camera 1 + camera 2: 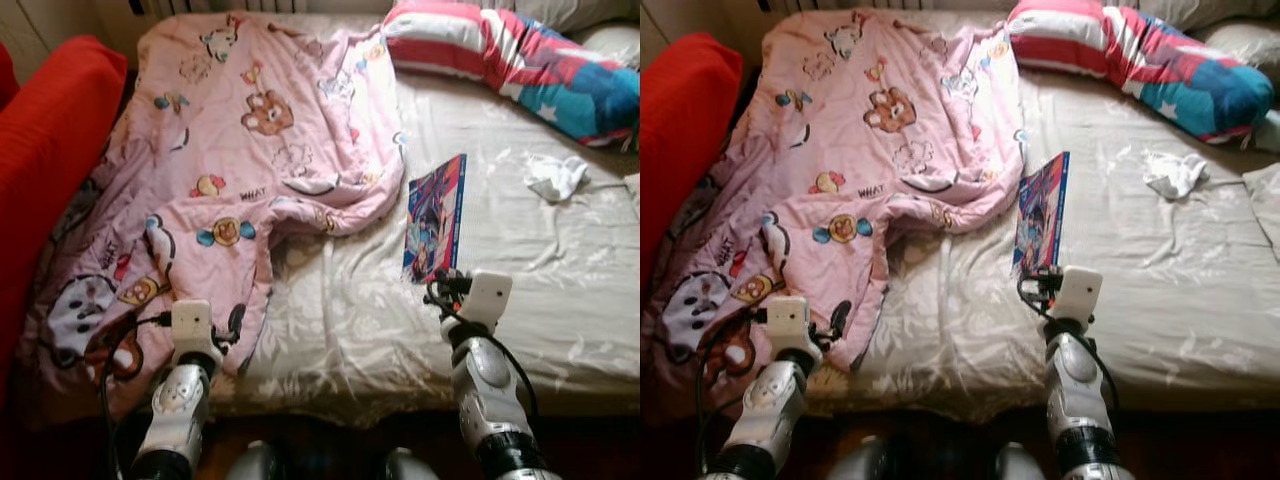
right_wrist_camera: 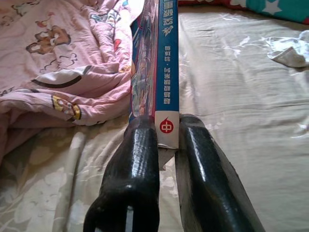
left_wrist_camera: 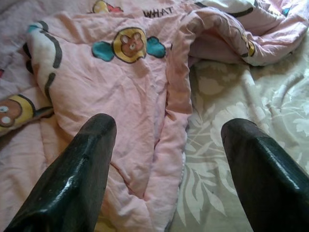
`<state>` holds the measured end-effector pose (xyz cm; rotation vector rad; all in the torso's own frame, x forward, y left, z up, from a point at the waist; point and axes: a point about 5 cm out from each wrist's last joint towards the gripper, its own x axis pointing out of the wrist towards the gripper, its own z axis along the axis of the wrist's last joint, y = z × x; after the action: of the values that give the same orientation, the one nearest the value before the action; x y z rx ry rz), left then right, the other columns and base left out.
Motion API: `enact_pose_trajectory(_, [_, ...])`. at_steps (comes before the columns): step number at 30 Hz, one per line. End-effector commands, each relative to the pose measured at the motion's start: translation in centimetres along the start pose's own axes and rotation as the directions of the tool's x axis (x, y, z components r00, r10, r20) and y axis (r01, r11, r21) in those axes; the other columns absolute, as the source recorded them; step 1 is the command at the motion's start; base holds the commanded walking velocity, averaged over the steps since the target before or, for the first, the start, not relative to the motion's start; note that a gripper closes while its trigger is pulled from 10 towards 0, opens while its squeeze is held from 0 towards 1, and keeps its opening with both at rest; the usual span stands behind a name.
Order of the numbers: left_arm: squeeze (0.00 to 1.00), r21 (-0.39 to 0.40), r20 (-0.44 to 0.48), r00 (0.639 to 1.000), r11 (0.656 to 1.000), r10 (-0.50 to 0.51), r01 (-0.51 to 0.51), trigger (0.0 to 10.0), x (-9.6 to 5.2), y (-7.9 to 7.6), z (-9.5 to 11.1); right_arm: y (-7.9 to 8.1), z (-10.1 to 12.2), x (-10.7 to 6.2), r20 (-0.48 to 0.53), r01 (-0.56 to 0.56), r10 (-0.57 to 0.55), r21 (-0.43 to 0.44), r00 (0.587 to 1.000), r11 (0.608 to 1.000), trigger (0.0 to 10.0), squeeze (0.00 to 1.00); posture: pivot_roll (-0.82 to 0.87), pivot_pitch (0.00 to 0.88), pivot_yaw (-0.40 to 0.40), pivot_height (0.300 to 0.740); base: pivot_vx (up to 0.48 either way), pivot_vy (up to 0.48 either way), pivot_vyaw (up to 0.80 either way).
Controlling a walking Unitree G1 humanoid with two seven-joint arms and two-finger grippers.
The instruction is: Clean up the room
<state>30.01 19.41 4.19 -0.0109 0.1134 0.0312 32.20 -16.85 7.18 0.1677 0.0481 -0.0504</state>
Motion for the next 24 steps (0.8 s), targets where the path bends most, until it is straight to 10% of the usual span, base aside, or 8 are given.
enact_pose_trajectory(1, [0.00, 0.015, -0.031, 1.000, 1.000, -0.002, 0.003, 10.0, -0.47, -0.07, -0.91, -0.50, 0.22, -0.12, 0.012, 0.021, -0.021, 0.007, 1.000, 1.000, 10.0, 0.00, -0.05, 0.191, -0.028, 0.740, 0.000, -0.420, 0.00])
enact_pose_trajectory(24, [0.00, 0.023, -0.025, 1.000, 1.000, -0.013, 0.013, 10.0, -0.17, 0.00, -0.74, -0.12, 0.05, 0.18, -0.015, 0.022, -0.022, -0.001, 1.000, 1.000, 10.0, 0.00, -0.05, 0.173, -0.010, 0.740, 0.000, -0.418, -0.17])
